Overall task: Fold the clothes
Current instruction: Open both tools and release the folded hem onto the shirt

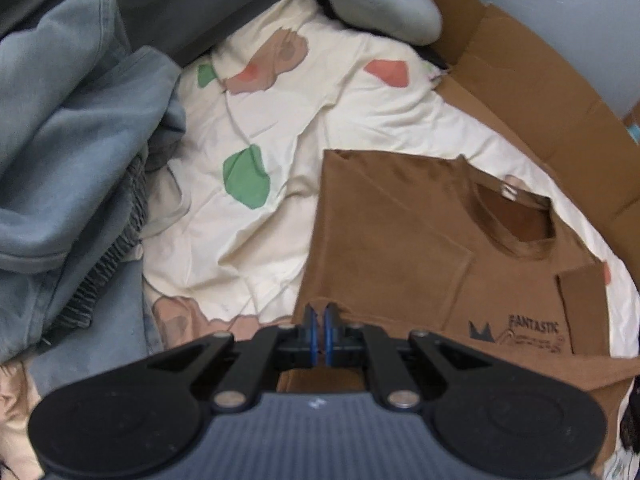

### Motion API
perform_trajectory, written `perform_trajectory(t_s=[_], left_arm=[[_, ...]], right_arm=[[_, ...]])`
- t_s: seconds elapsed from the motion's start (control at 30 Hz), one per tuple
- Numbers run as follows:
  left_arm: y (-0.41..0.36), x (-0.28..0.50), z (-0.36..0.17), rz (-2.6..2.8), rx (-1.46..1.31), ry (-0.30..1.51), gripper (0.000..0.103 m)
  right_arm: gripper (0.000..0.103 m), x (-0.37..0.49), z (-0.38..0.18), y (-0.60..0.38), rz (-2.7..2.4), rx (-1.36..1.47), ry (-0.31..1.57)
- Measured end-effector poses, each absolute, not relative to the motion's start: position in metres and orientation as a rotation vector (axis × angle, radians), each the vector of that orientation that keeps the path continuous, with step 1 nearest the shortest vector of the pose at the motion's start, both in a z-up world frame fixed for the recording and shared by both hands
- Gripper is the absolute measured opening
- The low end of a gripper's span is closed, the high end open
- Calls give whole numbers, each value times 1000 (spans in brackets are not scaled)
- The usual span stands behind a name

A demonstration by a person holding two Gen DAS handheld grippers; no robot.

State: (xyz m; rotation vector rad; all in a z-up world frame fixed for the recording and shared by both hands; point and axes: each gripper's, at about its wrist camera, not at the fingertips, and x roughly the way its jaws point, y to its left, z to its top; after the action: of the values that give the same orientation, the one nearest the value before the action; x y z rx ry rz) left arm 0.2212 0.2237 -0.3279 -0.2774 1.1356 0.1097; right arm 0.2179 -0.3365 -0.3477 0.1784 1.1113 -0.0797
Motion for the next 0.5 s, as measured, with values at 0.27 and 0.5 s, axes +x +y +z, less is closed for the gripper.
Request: perform_trajectory(t_s=[0.27, 0.5], left_arm=[[227, 221, -306, 118, -260, 1104, 11], [235, 198, -270, 92, -243, 1084, 36]], right_arm=[[13, 209, -335, -359, -125, 306, 1027], [37, 173, -301, -371, -103, 288, 1025]])
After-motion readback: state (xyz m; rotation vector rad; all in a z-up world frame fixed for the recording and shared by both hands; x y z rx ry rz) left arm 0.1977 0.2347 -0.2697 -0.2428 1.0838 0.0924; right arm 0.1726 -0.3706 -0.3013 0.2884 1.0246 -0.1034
